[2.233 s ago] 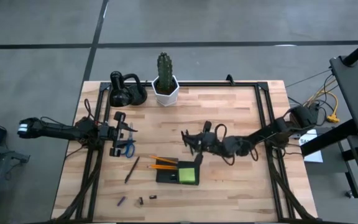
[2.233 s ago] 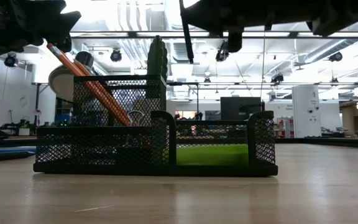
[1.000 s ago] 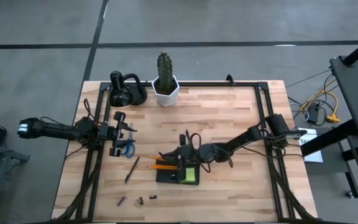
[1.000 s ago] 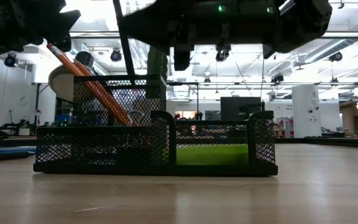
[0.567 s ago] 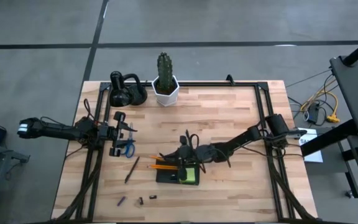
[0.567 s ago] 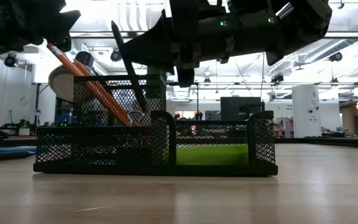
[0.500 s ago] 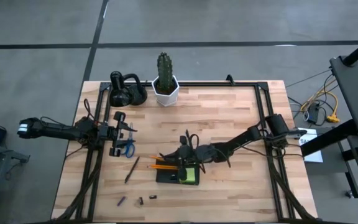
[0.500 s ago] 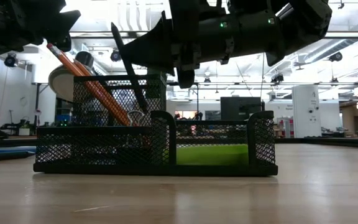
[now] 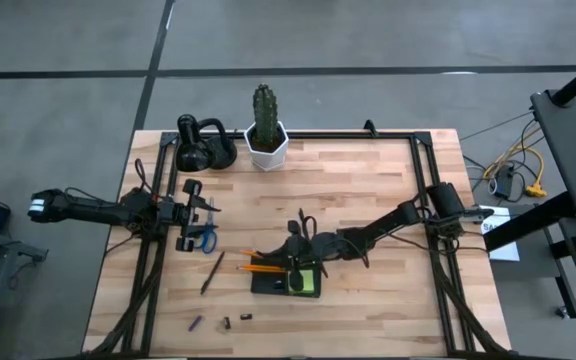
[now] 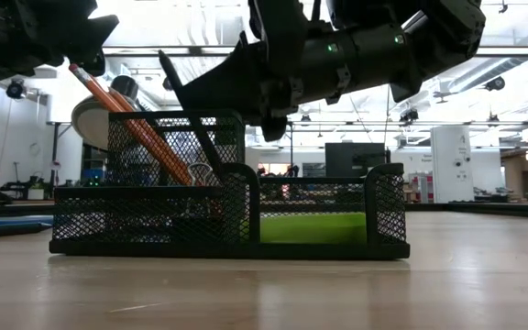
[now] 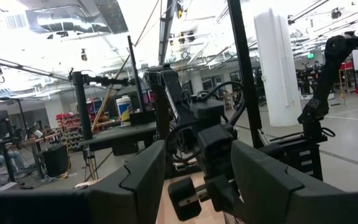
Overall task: Pick and place office supplies into organizer
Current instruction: Put the right black ballpen into the desk organizer
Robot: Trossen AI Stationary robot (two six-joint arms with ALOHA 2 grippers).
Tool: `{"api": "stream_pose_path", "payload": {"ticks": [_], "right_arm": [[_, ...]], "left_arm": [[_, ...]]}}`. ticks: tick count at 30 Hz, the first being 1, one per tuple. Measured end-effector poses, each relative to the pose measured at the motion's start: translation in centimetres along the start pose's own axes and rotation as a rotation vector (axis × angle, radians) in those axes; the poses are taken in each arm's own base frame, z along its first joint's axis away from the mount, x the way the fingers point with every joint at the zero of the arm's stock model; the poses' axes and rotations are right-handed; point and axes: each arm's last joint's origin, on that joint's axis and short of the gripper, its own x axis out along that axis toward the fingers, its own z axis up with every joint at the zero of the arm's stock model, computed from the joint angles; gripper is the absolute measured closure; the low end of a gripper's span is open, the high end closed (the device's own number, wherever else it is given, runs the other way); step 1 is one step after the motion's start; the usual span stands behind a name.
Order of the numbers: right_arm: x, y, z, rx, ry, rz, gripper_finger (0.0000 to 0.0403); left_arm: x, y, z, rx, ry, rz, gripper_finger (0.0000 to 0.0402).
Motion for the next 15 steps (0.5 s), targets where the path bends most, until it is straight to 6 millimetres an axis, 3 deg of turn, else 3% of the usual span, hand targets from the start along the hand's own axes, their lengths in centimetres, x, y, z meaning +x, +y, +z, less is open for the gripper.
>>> {"api": "stream_pose_path", "payload": {"ticks": [15], "right_arm": [[0.00, -0.04, -0.16, -0.004, 0.016, -0.004, 0.0382]], "left_arm": [[0.01, 0.00, 0.00, 0.000, 0.000, 0.000, 0.0232]]}}
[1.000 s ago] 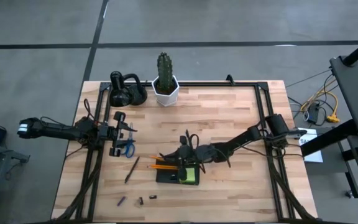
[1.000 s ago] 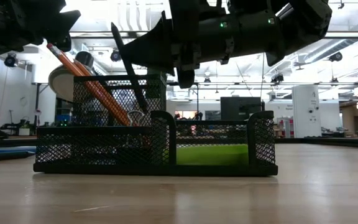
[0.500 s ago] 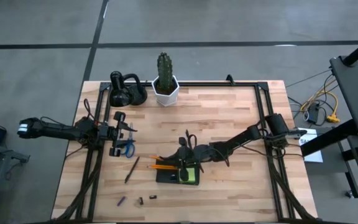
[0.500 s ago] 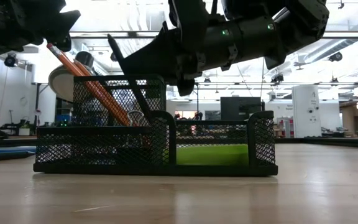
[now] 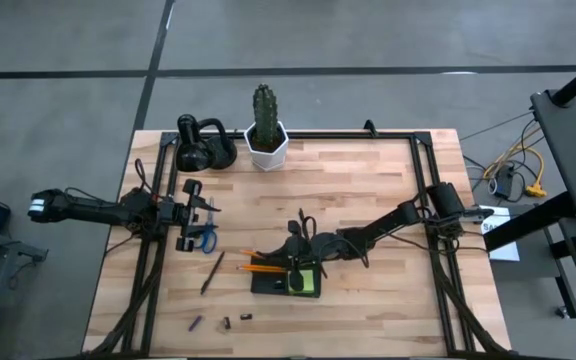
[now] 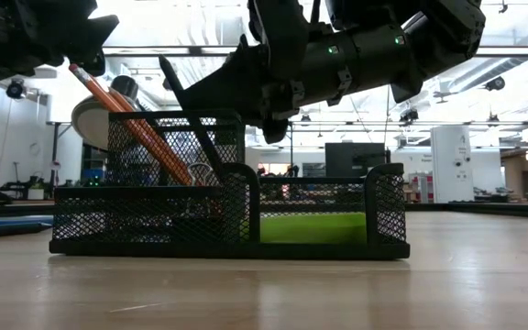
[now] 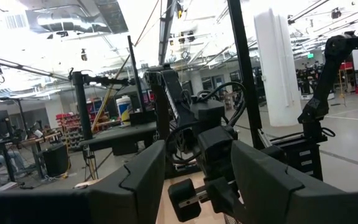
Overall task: Pick and place office supplies into organizer
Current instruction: Put the right black ballpen into the desk organizer, then put the top black ballpen into the desk organizer
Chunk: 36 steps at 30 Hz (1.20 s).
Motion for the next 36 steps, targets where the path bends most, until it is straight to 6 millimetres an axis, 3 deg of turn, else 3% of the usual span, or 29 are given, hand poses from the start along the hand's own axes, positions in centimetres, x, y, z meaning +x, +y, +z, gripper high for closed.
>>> {"api": "stream_pose_path", "payload": {"ticks": [9, 19, 30, 36], "right_arm": [[0.0, 0.0, 0.0, -0.001, -0.001, -0.003, 0.0334], [-0.1, 0.0, 0.2, -0.015, -0.008, -0.002, 0.0321], [-1.6, 0.5, 3.6, -0.135, -0.076, -0.003, 0.0334], [-3.0, 0.0, 5.1, -0.166, -0.036, -0.206, 0.0294]], "left_arm": [[0.0, 0.0, 0.0, 0.000, 0.000, 0.000, 0.0232], [0.0, 0.0, 0.0, 0.000, 0.000, 0.000, 0.0232], [0.0, 0.0, 0.0, 0.000, 0.001, 0.000, 0.0232], [0.0, 0.0, 0.0, 0.000, 0.001, 0.000, 0.0232]]}}
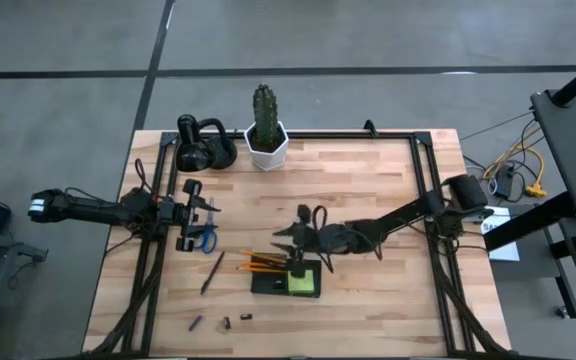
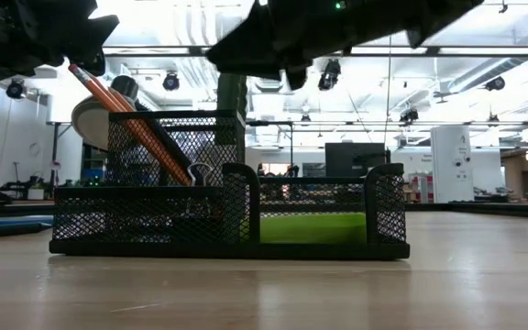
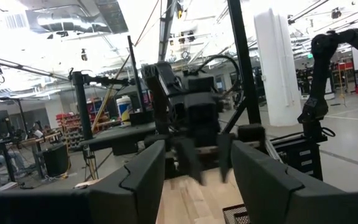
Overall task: Pick and place office supplies into organizer
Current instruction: Put the top black ballpen into the desk organizer
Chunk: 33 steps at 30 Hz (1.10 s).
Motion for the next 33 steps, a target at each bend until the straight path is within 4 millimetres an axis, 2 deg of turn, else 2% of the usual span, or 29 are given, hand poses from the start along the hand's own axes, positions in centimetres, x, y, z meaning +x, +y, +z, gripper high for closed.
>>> {"api": "stream_pose_path", "payload": {"ticks": [3, 8, 12, 16, 19, 26, 33], "right_arm": [[-0.9, -0.9, 1.0, 0.021, 0.030, -0.093, 0.0260], [-2.7, -3.4, 3.1, 0.217, 0.097, -0.228, 0.0212], [-3.8, -5.3, 4.0, 0.293, 0.230, -0.316, 0.0192], [-3.9, -6.9, 4.6, 0.397, 0.344, -0.381, 0.0184], [-3.1, -7.5, 5.2, 0.458, 0.404, -0.377, 0.0180], [-0.7, -7.8, 5.9, 0.468, 0.531, -0.429, 0.0164], [0.9, -8.3, 4.9, 0.582, 0.761, -0.473, 0.0160]], "left_arm": [[0.0, 0.0, 0.0, 0.000, 0.000, 0.000, 0.0232], [0.0, 0.0, 0.0, 0.000, -0.001, 0.001, 0.0232], [0.0, 0.0, 0.0, 0.000, -0.001, 0.000, 0.0232], [0.0, 0.0, 0.0, 0.000, -0.001, 0.000, 0.0232], [0.0, 0.0, 0.0, 0.000, 0.002, 0.000, 0.0232], [0.0, 0.0, -0.2, -0.003, 0.023, -0.004, 0.0232], [0.0, 0.0, -0.2, -0.004, 0.024, -0.004, 0.0232]]}}
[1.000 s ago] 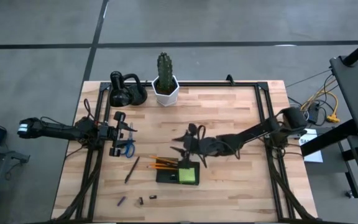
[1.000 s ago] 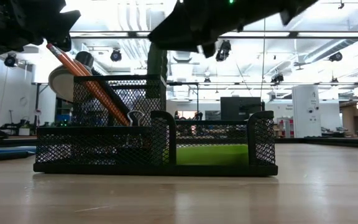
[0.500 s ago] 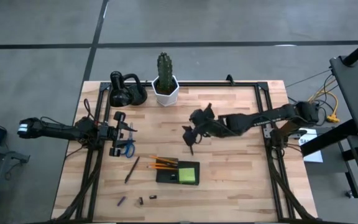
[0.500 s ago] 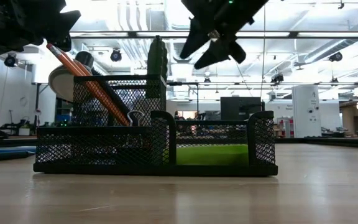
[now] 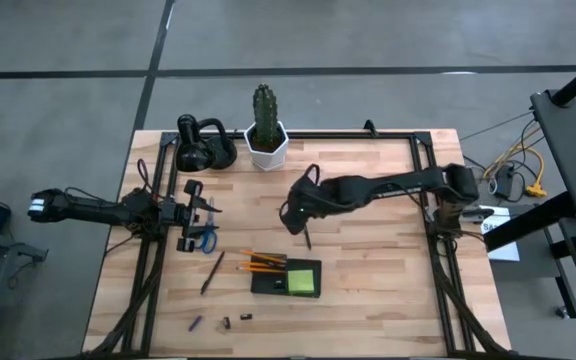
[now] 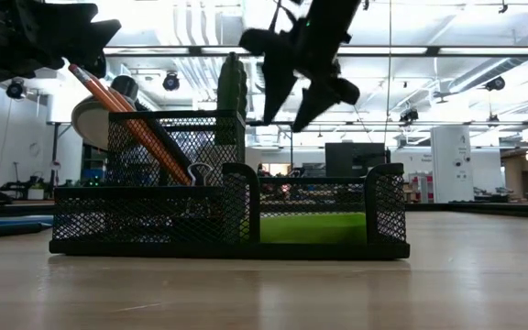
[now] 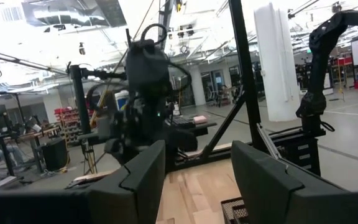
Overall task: Pick and place office supplies into organizer
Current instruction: Put the top black ballpen into the desk organizer
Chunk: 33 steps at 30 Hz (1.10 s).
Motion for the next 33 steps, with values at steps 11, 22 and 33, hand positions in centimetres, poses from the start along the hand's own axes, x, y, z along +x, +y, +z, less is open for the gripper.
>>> {"api": "stream_pose_path", "payload": {"ticks": [11, 22, 33], "right_arm": [[5.5, -0.3, -1.3, 0.035, 0.198, -0.052, 0.0160], [7.9, -1.3, -2.2, 0.037, 0.307, -0.143, 0.0165], [10.1, -1.3, -3.0, 0.036, 0.325, -0.177, 0.0167]], "left_arm": [[0.0, 0.0, 0.0, 0.000, 0.000, 0.000, 0.0232], [0.0, 0.0, 0.1, 0.008, -0.010, 0.002, 0.0232], [0.0, 0.0, 0.1, 0.009, -0.011, 0.002, 0.0232]]}}
